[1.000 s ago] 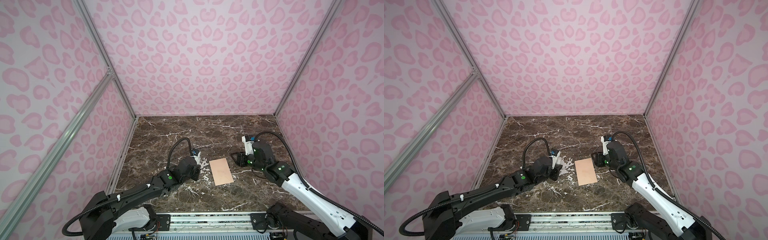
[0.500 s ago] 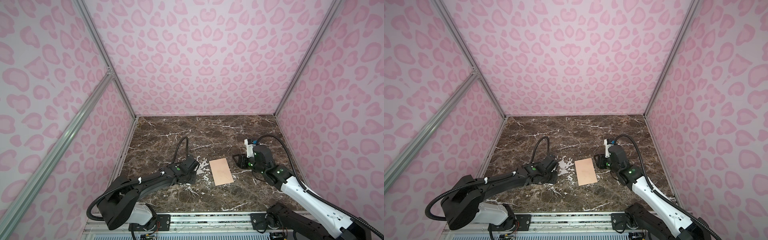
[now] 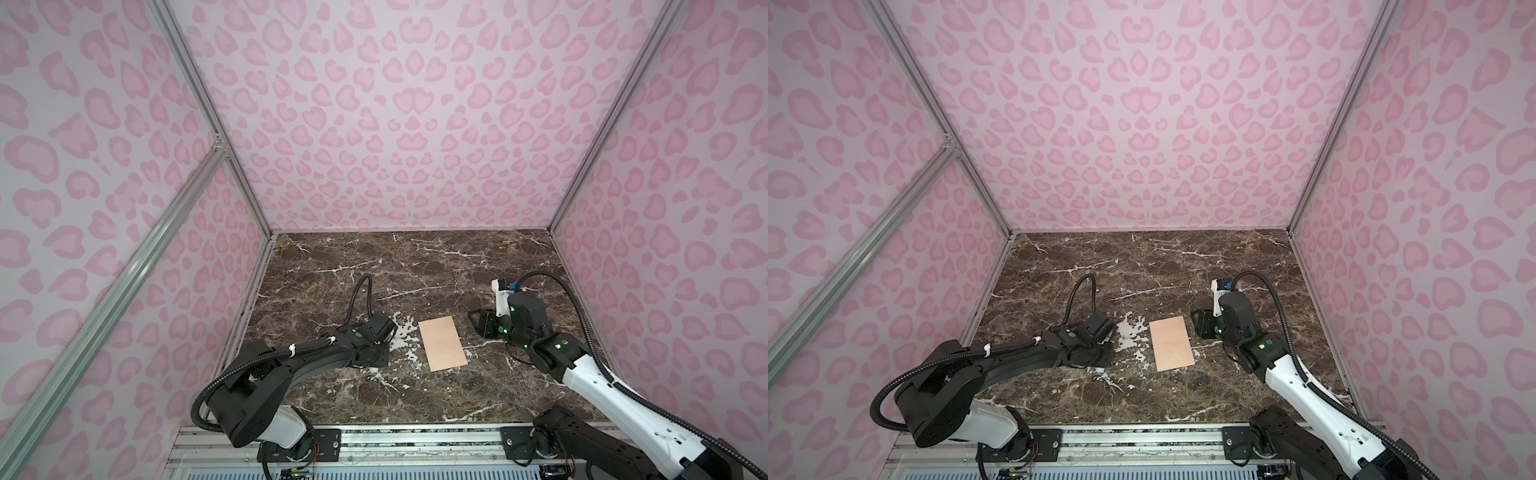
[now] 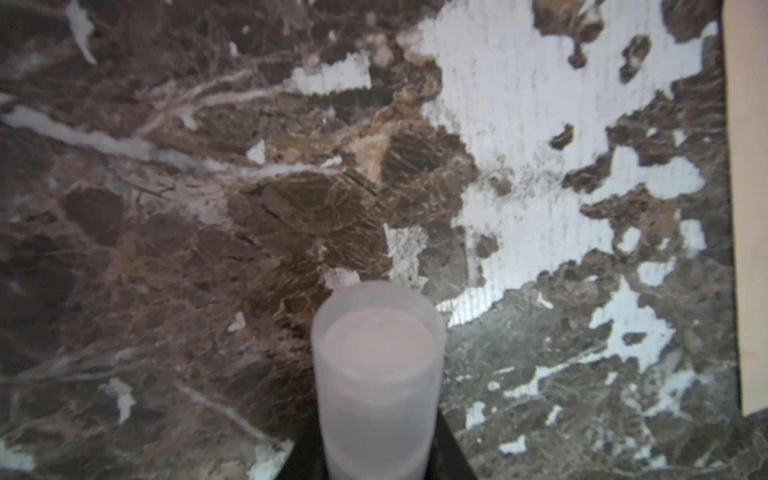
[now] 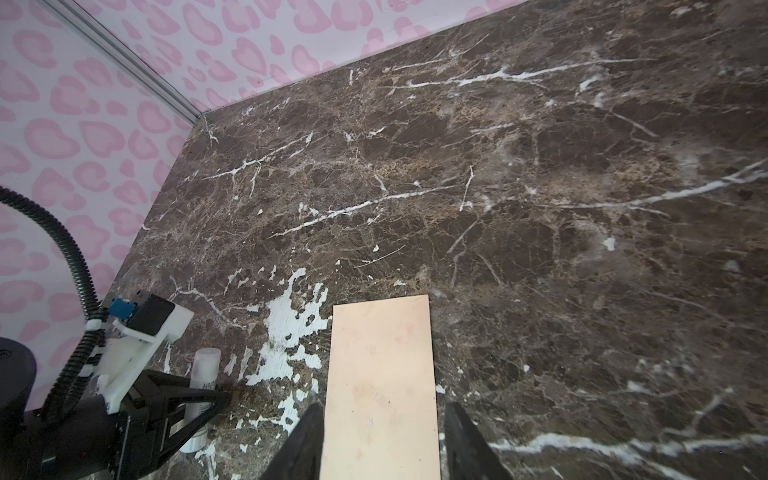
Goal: Place the letter into the envelope and seal it
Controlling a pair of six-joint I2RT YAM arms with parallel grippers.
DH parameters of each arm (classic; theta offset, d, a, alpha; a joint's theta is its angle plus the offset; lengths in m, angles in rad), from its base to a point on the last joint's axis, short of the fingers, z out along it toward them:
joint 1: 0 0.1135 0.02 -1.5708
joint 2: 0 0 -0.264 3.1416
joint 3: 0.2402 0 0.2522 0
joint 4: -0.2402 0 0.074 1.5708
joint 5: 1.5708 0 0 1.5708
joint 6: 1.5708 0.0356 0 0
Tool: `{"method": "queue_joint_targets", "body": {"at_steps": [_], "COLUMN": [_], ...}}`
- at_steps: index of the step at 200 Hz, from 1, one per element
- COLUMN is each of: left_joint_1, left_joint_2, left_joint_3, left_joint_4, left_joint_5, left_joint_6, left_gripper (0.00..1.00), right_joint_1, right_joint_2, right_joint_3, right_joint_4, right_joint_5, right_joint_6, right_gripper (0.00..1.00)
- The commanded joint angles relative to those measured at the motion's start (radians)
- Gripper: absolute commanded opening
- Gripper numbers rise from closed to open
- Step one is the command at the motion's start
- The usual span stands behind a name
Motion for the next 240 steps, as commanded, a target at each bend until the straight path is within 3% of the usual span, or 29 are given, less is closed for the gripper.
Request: {"method": "queue_joint_targets", "body": {"at_steps": [1,40,96,161,213,240], "left_joint_1": [0.006,0.007,0.010,0.010,0.022,0.090], "left_joint_2": [0.025,0.039,0.061,-0.008,-0.188,-0.272], "left_joint_3": [-0.012,0.010,0.033,0.084,0.197,0.209], "left_joint_4": [-0.045,-0.063,-0.066,-0.101,-0.124,-0.043], "left_joint_5": [0.021,0.022,0.024,-0.003,-0.193,-0.313], "left_joint_6": [-0.015,-0.006,0.003,0.020,0.089,0.162], "left_gripper": [0.27,0.45,0.52,0.69,0.83,0.92], "right_joint_1": [-0.002,-0.008,-0.018,-0.032,-0.092,-0.137], "right_joint_2": [0.001,-0.004,0.003,0.014,0.035,0.046], "right_joint_3": [0.006,0.010,0.030,0.053,0.068,0.064], "right_joint_4": [0.012,0.005,-0.009,-0.021,-0.019,0.012], "right_joint_5": [0.006,0.009,0.007,0.013,0.022,0.116], "right_joint_6": [-0.007,-0.011,-0.021,-0.039,-0.089,-0.128], "right_gripper": [0.49,0.49,0.49,0.49,0.49,0.49]}}
